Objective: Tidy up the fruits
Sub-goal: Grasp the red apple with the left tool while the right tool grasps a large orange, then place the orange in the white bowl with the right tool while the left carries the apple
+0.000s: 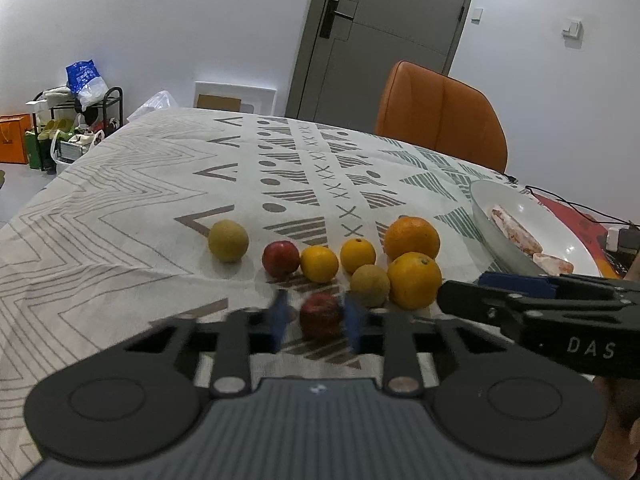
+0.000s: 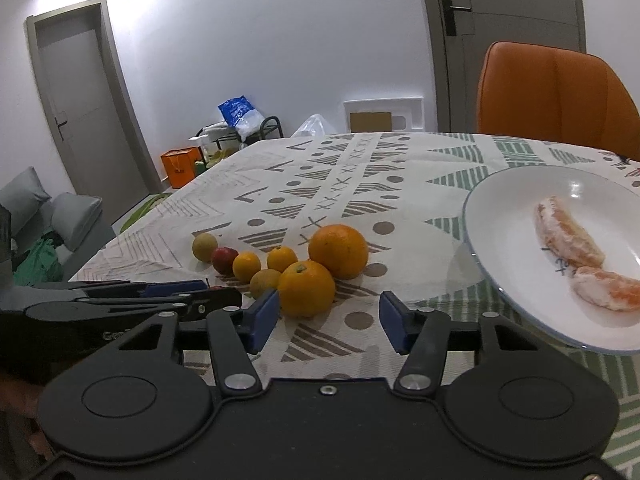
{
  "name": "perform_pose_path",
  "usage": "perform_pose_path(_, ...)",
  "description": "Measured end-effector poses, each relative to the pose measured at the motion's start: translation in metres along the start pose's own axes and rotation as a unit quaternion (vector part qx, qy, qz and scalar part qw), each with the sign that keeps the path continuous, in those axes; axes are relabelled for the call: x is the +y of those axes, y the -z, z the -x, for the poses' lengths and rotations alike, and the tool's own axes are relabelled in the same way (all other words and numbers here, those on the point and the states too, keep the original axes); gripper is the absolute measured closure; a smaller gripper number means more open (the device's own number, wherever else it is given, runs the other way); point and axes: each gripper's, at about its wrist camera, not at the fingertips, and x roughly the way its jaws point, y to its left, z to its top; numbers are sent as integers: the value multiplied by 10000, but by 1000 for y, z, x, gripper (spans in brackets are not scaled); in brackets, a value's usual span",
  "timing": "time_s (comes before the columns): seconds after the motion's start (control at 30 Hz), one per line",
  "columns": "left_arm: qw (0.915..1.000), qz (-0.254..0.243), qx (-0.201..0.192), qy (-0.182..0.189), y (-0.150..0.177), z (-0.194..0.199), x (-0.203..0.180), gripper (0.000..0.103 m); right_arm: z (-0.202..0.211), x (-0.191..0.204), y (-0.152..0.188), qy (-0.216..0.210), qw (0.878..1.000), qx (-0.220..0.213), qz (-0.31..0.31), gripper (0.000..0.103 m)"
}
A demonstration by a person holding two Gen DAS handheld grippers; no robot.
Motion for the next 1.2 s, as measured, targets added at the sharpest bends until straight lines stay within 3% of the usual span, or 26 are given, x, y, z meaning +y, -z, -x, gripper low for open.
perform_pose_path(0.43,9997,197,-66,-126,-6,6,16,81,-19,7,-4,-82,9999,56,97,48)
perform_pose_path(0.47,9997,216,-86,-111,-6,7,18,81,-22,7,-4,-89,9999,76,112,53)
perform_pose_path(0.5,9996,252,-117,-88,-7,8,19,81,-25,7,-2,-99,9998,128,145,68)
perform_pose_path(0.8,9994,191,-241,-153,-17,16,15,81,-11,10,-2,-134,9996,-50,248,69)
perform_pose_path(1.2,9993,-145,-348,72,-23,17,-24,81,24,-16,-11,85,9988,-467,95,69)
